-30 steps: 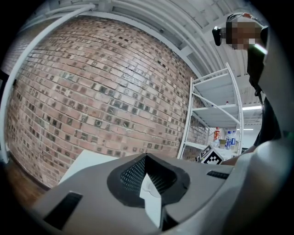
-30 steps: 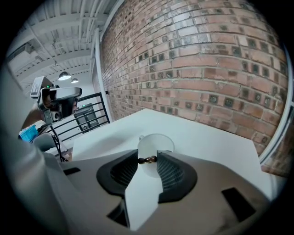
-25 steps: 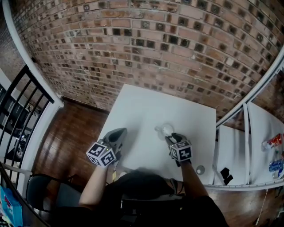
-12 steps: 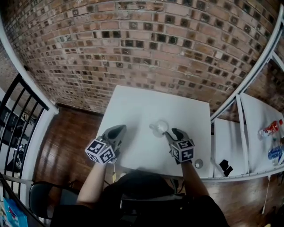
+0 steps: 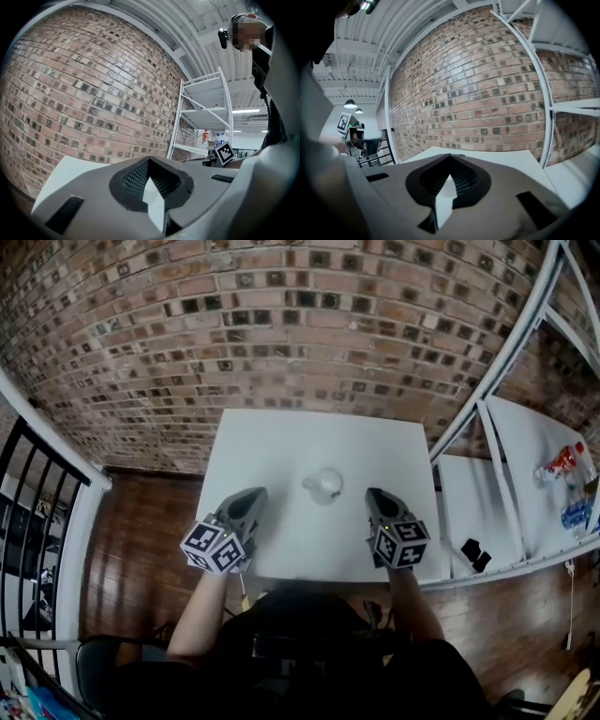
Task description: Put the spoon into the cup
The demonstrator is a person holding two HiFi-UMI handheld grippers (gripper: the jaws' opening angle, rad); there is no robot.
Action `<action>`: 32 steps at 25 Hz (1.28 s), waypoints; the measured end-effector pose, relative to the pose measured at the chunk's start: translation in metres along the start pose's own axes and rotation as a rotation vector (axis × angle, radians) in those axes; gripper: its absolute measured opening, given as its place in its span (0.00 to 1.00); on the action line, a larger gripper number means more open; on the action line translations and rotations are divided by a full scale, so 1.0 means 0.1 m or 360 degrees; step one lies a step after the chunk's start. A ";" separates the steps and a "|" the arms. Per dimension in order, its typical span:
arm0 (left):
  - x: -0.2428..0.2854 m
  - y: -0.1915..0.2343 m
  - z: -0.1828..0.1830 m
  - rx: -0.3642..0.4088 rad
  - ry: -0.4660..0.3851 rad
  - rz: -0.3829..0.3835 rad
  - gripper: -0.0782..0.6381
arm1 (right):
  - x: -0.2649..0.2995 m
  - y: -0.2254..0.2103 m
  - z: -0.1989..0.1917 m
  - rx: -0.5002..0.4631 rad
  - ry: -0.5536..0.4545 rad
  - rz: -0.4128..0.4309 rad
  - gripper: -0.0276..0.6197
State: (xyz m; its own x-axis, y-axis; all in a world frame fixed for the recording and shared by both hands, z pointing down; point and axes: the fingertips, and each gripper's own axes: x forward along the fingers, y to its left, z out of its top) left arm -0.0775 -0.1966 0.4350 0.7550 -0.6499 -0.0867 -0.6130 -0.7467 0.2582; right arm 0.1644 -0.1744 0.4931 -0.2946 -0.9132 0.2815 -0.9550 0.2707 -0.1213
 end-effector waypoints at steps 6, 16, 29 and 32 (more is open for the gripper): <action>-0.02 -0.08 -0.07 -0.0016 0.0033 -0.0045 0.12 | -0.27 -0.07 -0.08 -0.0012 -0.0009 -0.0104 0.05; -0.11 -0.14 -0.10 -0.0039 0.0031 -0.0047 0.12 | -0.42 -0.06 -0.19 0.0040 0.0005 -0.0134 0.05; -0.27 -0.01 -0.19 -0.0076 0.0022 0.0034 0.12 | -0.33 0.05 -0.33 -0.0022 0.0054 -0.0103 0.05; -0.27 -0.02 -0.22 -0.0085 0.0024 0.0031 0.12 | -0.33 0.08 -0.38 -0.0018 0.0059 -0.0098 0.05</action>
State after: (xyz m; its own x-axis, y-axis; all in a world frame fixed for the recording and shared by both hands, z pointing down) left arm -0.0913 -0.1746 0.4575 0.7468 -0.6617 -0.0669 -0.6146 -0.7251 0.3106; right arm 0.1652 -0.1308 0.5194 -0.2363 -0.9164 0.3231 -0.9716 0.2180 -0.0921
